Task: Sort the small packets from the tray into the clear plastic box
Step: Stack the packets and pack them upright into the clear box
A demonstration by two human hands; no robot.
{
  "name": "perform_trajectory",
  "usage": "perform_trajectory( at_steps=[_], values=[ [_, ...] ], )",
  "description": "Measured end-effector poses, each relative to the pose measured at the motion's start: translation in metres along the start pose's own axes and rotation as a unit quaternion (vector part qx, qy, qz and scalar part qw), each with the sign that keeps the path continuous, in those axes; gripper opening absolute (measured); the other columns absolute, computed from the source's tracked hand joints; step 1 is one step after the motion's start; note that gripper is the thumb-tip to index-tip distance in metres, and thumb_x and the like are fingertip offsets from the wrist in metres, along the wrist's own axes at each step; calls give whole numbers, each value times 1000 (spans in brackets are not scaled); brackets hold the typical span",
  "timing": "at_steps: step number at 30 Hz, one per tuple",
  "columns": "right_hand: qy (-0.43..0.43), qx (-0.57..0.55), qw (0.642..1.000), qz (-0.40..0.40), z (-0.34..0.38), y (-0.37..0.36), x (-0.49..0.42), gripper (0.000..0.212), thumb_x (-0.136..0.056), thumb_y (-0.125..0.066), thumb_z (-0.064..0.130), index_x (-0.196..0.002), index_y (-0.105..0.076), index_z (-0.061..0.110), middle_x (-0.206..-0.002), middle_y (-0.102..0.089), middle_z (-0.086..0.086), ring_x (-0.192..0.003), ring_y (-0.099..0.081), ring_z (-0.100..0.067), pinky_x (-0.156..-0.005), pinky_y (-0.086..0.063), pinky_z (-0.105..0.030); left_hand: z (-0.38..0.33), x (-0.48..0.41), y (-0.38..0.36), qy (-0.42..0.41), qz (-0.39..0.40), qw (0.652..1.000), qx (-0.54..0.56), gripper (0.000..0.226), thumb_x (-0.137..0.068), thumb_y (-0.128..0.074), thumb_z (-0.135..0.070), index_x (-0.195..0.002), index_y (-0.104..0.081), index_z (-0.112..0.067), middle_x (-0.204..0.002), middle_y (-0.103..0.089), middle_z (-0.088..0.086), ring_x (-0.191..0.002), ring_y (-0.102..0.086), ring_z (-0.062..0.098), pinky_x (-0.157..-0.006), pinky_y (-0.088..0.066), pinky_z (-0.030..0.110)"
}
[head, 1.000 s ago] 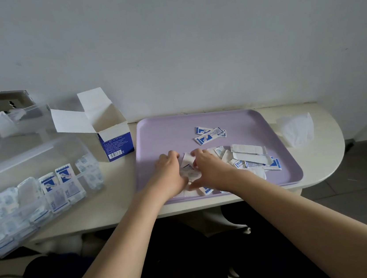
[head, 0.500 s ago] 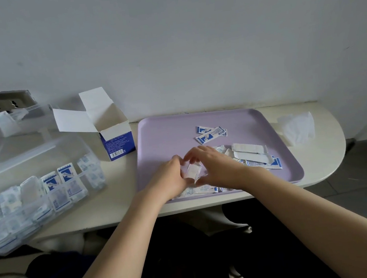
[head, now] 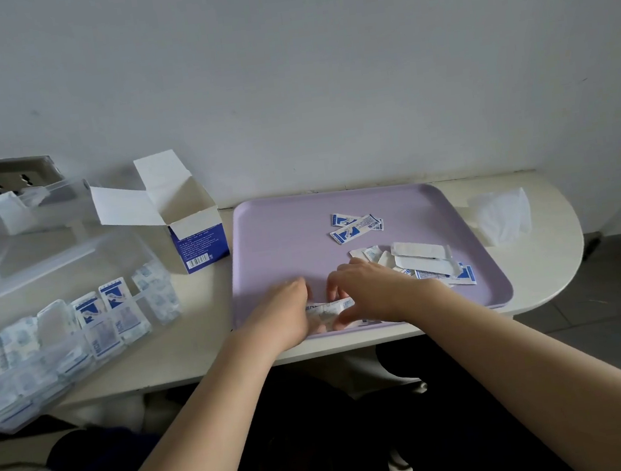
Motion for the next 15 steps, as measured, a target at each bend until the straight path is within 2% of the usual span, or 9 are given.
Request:
perform_trajectory(
  at_steps=[6,9,11,13,15],
  values=[
    [-4,6,1000,15,0,0,4,41,-86,-62,36,-121,-56,15,-124,-49,-6,-117,-39,-23,-93,-32,-29,-1,0,1,-9,-4,1000,-26,35,-90,-59,-27,-123,-53,-14,-122,-53,8,-116,-43,23,-93,-39,31],
    [-6,-43,999,17,0,2,6,38,-86,-63,31,-119,-53,12,-124,-53,-4,-114,-45,-20,-83,-32,-26,-2,0,1,-12,13,999,-48,34,-90,-59,-33,-116,-60,-12,-114,-56,9,-116,-39,25,-90,-37,31],
    [-17,-87,996,16,0,1,6,35,-85,-64,27,-115,-52,14,-119,-57,-2,-105,-50,-19,-74,-33,-26,-1,1,1,-12,18,998,-60,30,-89,-59,-35,-110,-62,-13,-110,-54,9,-113,-38,25,-86,-36,30],
    [-16,-97,995,0,2,1,5,33,-83,-66,26,-112,-51,16,-113,-61,-3,-97,-53,-20,-72,-35,-28,-1,1,3,-25,-3,997,-73,29,-89,-59,-37,-109,-61,-15,-109,-53,7,-110,-40,24,-83,-36,31],
    [-11,-72,996,-43,5,5,4,32,-85,-64,28,-113,-52,17,-110,-63,-4,-98,-55,-23,-73,-36,-30,-2,2,8,-32,-57,996,-54,25,-90,-59,-34,-107,-59,-17,-109,-55,4,-105,-45,23,-83,-39,32]
  ],
)
Point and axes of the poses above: each hand's wrist, its own x-axis away from the middle knuckle, its own y-axis out of the back of the hand, z = x × y, the point moved 3 cm from there along -x, towards the middle knuckle
